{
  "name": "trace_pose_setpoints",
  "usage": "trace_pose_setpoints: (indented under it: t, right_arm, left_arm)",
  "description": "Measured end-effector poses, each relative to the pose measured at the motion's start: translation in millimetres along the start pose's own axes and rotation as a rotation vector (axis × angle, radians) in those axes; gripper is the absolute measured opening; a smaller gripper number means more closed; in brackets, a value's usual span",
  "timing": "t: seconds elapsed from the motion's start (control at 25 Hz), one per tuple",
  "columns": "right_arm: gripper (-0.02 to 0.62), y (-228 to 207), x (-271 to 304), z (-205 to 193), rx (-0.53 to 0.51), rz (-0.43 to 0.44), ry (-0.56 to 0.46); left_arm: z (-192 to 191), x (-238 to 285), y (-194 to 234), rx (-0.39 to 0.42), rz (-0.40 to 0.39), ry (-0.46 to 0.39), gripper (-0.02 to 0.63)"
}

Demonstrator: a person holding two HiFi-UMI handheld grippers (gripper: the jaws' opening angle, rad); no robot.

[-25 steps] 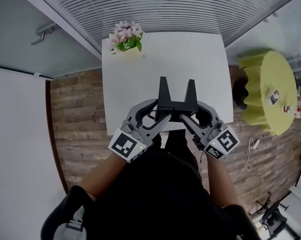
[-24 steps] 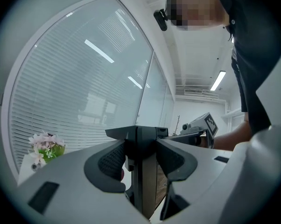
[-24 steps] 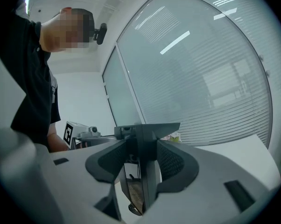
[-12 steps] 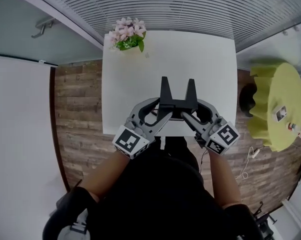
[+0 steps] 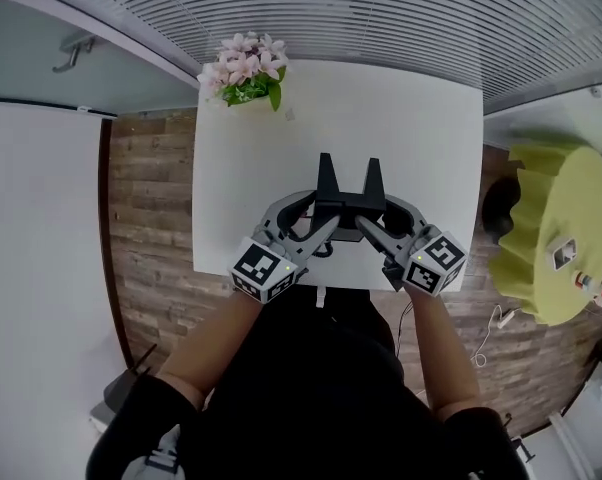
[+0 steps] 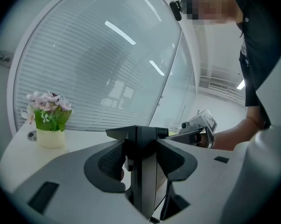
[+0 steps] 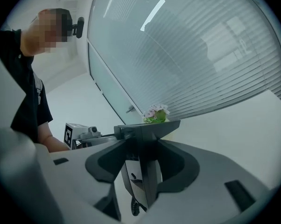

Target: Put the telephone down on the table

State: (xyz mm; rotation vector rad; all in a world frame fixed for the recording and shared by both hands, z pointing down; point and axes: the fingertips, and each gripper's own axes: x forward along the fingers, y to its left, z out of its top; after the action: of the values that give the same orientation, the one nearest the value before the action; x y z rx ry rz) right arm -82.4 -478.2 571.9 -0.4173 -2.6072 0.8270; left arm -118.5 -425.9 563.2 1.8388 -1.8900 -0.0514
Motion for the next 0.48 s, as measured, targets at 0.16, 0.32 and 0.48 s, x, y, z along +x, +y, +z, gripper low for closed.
trace_pose_setpoints:
  t: [0.16, 0.32, 0.48]
  right_arm:
    - [0.219, -29.5, 12.8, -11.1, 0.053, 0.004, 0.045]
    - [0.218, -55.4, 24.4, -22.9, 0.08, 0.003, 0.1]
    - [0.219, -74.9, 35.5, -30.3, 0.114, 0.003, 0.12]
  left_arm:
    - [-15.8, 20.6, 19.4, -0.029, 0.014, 0.036, 0.209]
    - [-33.5, 39.2, 36.8, -0.072, 0.024, 0.069, 0.21]
    - [-44.2, 52.3, 52.7, -0.103, 0.025, 0.089, 0.21]
